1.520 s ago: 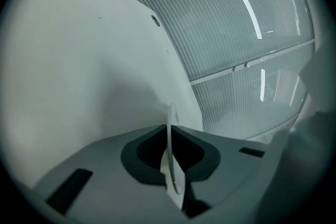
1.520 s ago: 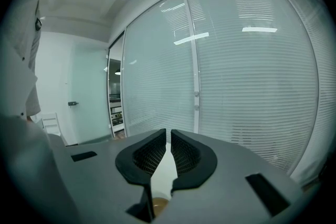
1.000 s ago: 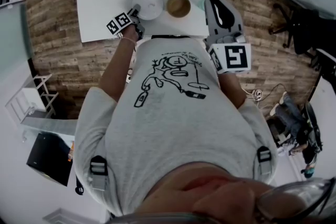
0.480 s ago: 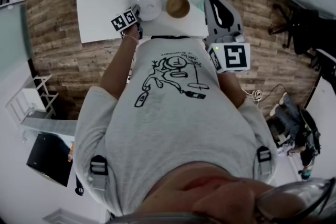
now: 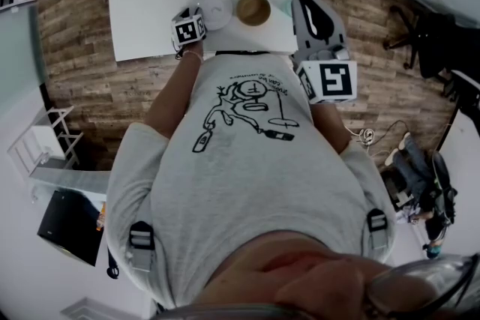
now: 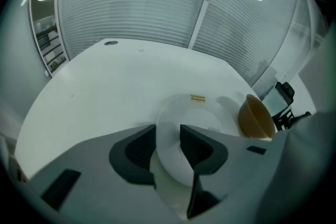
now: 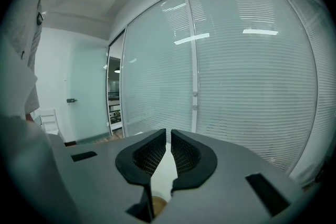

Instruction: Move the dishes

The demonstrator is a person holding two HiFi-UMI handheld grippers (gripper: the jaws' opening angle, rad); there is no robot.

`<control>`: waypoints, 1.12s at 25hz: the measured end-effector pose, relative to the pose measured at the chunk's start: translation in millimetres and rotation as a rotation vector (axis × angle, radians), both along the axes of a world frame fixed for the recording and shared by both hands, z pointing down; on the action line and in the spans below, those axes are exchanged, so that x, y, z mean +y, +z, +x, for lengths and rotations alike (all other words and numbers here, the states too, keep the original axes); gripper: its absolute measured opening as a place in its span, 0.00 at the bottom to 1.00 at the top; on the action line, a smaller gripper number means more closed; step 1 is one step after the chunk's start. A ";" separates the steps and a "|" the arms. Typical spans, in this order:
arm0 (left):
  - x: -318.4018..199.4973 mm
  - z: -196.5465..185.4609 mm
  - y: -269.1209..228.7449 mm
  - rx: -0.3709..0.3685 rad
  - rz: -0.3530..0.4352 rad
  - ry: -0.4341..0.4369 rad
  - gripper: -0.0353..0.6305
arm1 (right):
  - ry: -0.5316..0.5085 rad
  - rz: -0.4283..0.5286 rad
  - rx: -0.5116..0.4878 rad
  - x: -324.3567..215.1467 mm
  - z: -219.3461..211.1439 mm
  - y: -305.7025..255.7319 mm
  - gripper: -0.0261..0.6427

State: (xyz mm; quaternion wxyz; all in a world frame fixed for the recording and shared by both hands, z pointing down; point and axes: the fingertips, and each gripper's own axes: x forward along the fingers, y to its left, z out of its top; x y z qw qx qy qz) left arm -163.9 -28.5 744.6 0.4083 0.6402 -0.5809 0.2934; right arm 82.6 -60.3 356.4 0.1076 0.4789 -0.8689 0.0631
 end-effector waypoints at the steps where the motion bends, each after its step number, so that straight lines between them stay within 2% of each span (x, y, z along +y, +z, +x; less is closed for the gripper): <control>1: -0.3 1.5 -1.0 -0.024 0.008 0.020 0.27 | 0.000 0.000 0.001 0.1 0.3 0.1 0.12; 5: -6.1 -0.4 -7.4 -0.100 0.046 0.059 0.29 | 0.000 0.000 0.002 -1.0 -0.1 1.0 0.12; 10: -7.6 -21.4 -26.9 -0.140 0.100 0.021 0.29 | -0.003 -0.011 0.010 -0.9 0.5 6.3 0.12; 15: -23.5 -6.4 -87.0 -0.118 0.241 0.125 0.26 | -0.005 -0.004 0.009 -2.4 -0.3 5.5 0.12; 18: -29.1 9.9 -135.5 -0.105 0.353 0.190 0.25 | -0.015 0.003 0.009 -2.3 -4.9 4.2 0.12; 25: -36.1 50.9 -255.0 -0.016 0.599 0.280 0.21 | -0.042 0.001 -0.004 1.9 -9.1 -0.1 0.12; 28: -32.9 65.3 -295.7 0.028 0.671 0.323 0.19 | -0.060 0.001 -0.013 4.0 -14.4 -3.9 0.12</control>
